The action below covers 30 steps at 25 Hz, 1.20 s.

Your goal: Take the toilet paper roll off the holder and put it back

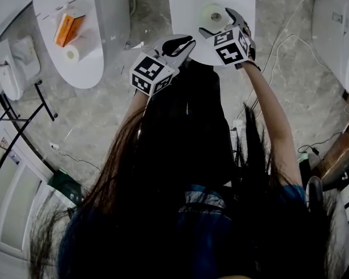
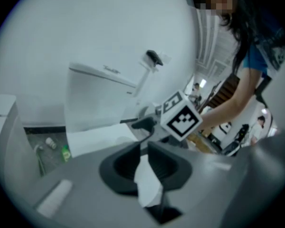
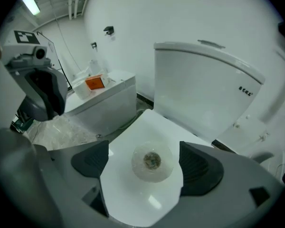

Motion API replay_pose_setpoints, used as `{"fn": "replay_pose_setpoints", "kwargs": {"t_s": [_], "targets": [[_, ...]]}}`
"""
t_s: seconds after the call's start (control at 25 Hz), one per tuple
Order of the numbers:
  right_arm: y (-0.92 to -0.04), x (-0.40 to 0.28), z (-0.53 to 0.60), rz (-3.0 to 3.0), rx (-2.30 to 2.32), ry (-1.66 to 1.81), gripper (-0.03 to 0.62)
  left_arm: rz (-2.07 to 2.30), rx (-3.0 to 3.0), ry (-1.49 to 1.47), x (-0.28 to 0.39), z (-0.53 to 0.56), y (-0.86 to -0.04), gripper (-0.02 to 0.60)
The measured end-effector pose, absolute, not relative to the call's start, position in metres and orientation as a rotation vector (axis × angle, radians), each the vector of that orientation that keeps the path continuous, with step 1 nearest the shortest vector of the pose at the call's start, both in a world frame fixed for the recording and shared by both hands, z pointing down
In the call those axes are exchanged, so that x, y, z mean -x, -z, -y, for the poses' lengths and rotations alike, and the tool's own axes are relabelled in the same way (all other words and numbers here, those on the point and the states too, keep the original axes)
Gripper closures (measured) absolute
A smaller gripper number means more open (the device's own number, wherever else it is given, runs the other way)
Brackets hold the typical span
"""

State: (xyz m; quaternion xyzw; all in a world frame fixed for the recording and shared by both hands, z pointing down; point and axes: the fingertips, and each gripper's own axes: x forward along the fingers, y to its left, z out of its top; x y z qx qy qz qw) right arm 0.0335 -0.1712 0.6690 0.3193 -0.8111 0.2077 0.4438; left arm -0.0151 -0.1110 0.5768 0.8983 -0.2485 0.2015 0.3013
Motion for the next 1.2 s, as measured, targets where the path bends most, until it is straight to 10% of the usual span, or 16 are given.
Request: {"fn": "replay_pose_setpoints", "kwargs": {"t_s": [0.84,1.2], "targets": [[-0.406,-0.027,0.085,2.201,-1.470,-0.808,0.153,0.646,-2.539,-0.435,0.051,0.057,-0.397,0.537],[-0.354,-0.022,0.024,2.148,-1.698,-0.844,0.414,0.596,-2.600,-0.369,0.077,0.008,-0.356,0.537]]}}
